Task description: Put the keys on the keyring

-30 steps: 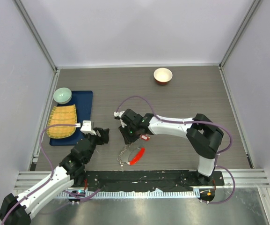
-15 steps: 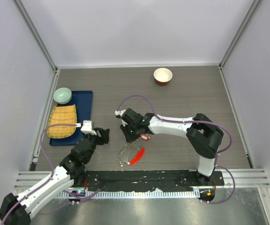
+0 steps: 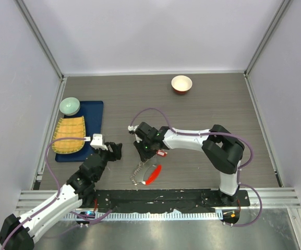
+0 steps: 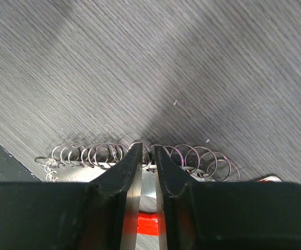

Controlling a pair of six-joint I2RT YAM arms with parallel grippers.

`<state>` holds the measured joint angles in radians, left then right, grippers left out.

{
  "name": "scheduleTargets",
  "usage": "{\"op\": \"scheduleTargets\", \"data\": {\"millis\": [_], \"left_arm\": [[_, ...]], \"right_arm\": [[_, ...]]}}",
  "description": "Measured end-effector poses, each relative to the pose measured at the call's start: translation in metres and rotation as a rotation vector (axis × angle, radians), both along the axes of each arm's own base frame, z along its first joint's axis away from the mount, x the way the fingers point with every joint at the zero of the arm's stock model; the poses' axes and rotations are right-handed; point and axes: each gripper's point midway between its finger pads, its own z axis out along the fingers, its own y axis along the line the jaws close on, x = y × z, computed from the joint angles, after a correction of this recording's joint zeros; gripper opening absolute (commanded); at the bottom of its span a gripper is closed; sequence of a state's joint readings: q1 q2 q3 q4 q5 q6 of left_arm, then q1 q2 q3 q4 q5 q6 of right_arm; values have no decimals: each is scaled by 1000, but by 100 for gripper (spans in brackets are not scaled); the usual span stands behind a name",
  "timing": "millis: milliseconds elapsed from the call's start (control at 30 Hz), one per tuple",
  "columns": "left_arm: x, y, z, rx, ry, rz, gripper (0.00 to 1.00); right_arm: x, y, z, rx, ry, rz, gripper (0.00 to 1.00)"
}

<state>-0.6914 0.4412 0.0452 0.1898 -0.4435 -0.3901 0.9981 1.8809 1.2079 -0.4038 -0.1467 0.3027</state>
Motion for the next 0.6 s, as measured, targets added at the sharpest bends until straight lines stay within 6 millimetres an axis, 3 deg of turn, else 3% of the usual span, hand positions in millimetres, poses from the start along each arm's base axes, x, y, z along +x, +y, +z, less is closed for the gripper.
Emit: {"op": "scheduleTargets", "data": {"millis": [167,367,600], "left_arm": [[0,0,0,0,0,-2,70],[0,0,0,0,0,-3,70],[0,-1,0,-1,1,-7,70]], "right_arm": [[-3,1,0,9,16,10,16],[-7,2,0,16,37,23,1],[-8,1,-1,11,37,35,1]]}}
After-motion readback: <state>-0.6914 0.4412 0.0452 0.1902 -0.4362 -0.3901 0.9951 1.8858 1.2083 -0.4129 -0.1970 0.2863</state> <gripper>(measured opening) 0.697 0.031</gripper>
